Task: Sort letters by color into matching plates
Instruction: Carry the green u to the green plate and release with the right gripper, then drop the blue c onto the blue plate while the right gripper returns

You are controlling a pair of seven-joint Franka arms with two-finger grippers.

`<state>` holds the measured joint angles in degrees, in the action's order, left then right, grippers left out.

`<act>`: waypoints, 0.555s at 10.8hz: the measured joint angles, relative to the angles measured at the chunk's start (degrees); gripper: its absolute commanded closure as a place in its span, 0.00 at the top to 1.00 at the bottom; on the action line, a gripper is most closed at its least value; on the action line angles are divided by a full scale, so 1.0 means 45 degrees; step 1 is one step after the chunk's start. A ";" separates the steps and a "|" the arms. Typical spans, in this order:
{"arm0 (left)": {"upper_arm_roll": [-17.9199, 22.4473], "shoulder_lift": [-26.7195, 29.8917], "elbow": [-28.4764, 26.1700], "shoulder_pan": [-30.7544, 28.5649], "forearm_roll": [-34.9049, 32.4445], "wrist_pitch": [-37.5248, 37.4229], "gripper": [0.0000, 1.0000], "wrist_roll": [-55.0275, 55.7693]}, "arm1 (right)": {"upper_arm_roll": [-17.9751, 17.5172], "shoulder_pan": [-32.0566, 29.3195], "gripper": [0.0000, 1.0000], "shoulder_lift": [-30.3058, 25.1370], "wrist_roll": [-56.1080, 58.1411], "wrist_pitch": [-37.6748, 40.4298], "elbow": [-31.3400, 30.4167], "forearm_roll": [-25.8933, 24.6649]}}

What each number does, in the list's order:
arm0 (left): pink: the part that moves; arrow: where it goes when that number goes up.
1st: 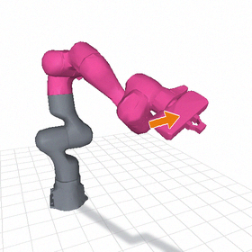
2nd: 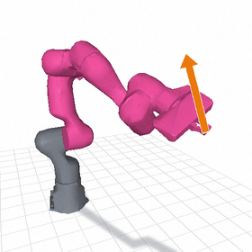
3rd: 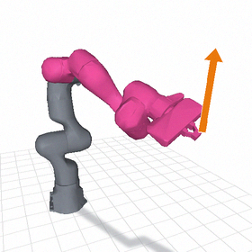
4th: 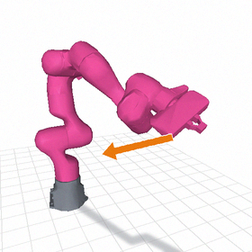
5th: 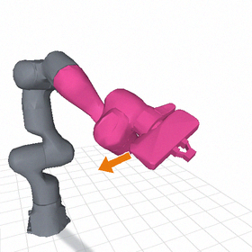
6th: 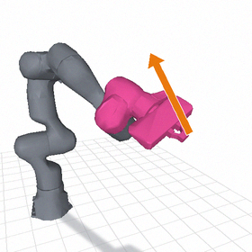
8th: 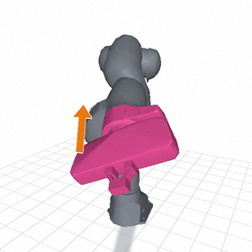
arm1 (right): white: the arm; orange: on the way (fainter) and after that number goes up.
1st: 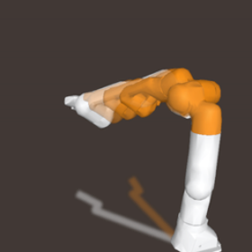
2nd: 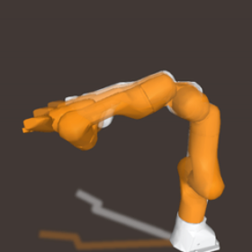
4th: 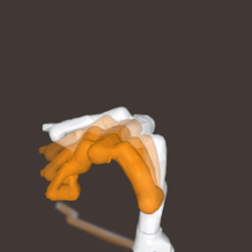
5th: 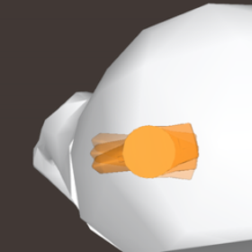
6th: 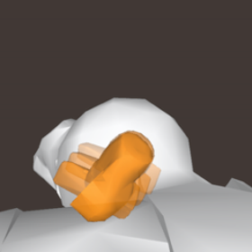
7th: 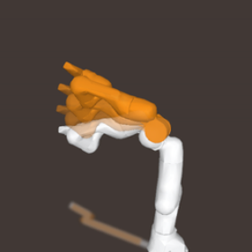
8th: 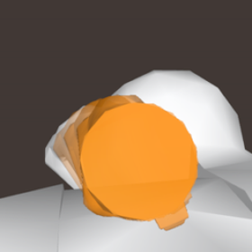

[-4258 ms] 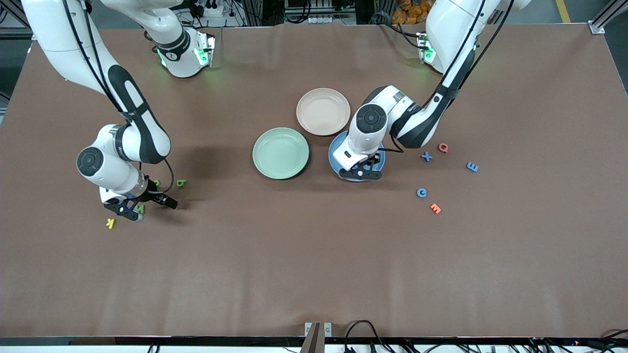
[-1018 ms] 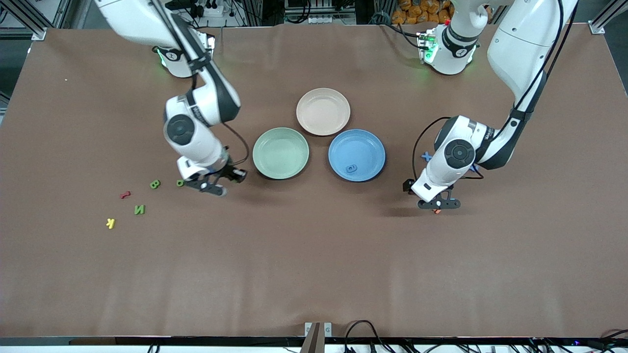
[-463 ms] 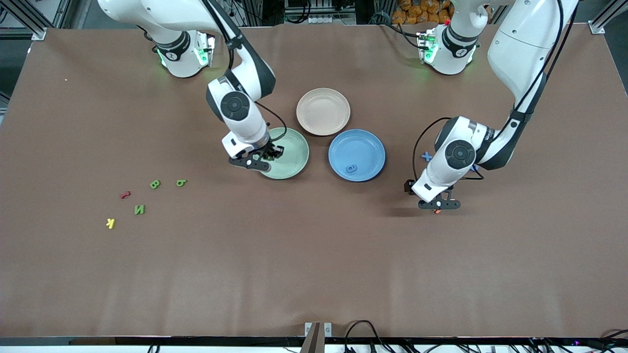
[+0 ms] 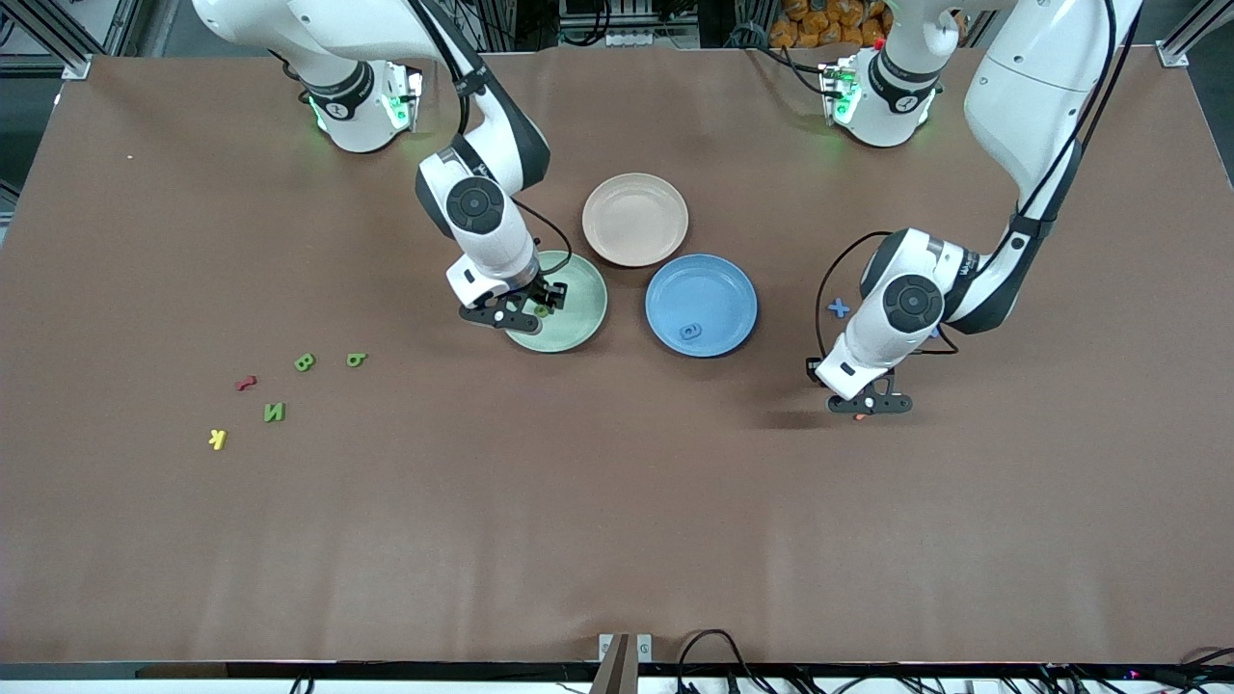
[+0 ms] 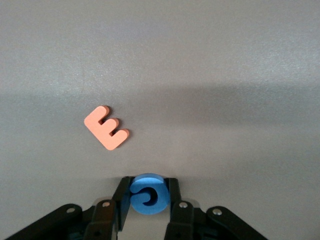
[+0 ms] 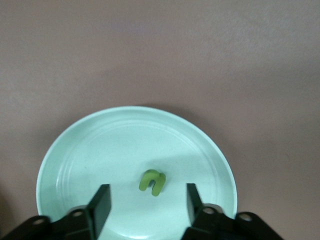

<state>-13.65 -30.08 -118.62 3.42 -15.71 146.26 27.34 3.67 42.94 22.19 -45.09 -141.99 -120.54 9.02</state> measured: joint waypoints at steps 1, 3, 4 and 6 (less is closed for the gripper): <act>-0.0004 0.0003 0.0000 -0.0003 0.0000 -0.0002 0.00 -0.0001 | 0.0065 -0.0015 1.00 -0.0007 0.0001 0.0000 0.0055 -0.0001; -0.0006 0.0005 0.0001 -0.0004 0.0000 -0.0002 0.00 -0.0001 | 0.0222 -0.0145 1.00 -0.0033 0.0005 -0.0002 0.0102 -0.0144; -0.0007 0.0007 0.0010 -0.0005 0.0000 0.0002 0.00 0.0000 | 0.0295 -0.0411 1.00 -0.0045 0.0013 -0.0002 0.0111 -0.0438; -0.0072 0.0015 0.0039 -0.0002 0.0000 0.0044 0.00 0.0033 | 0.0379 -0.1442 1.00 -0.0048 0.0583 -0.0001 0.0115 -0.0811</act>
<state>-13.97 -30.01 -118.45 3.41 -15.71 146.46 27.49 5.38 36.45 21.97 -42.47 -142.00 -120.02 5.37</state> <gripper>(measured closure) 0.648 0.000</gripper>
